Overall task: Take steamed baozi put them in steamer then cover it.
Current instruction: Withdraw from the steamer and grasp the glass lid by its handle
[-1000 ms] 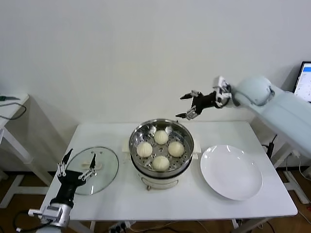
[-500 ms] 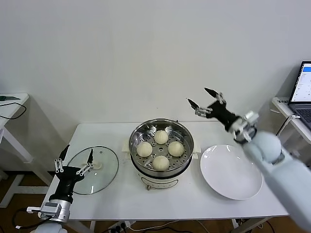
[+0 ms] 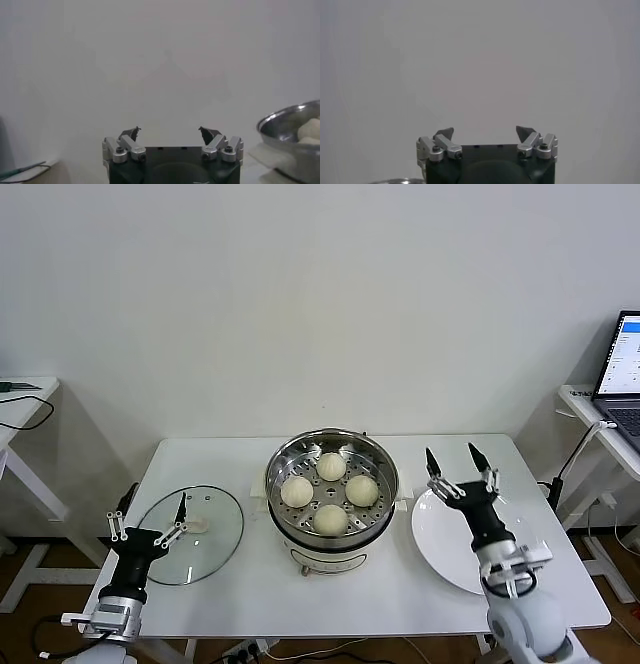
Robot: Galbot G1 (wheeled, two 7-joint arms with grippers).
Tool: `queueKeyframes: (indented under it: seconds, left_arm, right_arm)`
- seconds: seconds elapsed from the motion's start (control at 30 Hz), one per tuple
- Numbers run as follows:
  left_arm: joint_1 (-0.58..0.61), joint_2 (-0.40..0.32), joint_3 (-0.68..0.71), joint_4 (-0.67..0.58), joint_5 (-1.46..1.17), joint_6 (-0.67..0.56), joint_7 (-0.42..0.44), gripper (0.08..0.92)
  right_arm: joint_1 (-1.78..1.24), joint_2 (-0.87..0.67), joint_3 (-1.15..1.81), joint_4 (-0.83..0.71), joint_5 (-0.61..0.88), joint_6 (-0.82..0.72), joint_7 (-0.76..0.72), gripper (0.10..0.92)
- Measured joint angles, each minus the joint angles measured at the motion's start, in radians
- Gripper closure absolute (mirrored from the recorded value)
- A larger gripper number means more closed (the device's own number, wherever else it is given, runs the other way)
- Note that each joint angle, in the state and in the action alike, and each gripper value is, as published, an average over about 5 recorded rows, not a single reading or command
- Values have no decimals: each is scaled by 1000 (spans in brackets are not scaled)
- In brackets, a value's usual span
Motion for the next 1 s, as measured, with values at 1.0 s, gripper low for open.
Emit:
queueKeyframes:
  seconds: [1.0]
  left_arm:
    - [-75, 32, -3, 375, 1101, -154, -269, 177]
  right_arm:
    - [-115, 134, 53, -3, -42, 58, 46, 203]
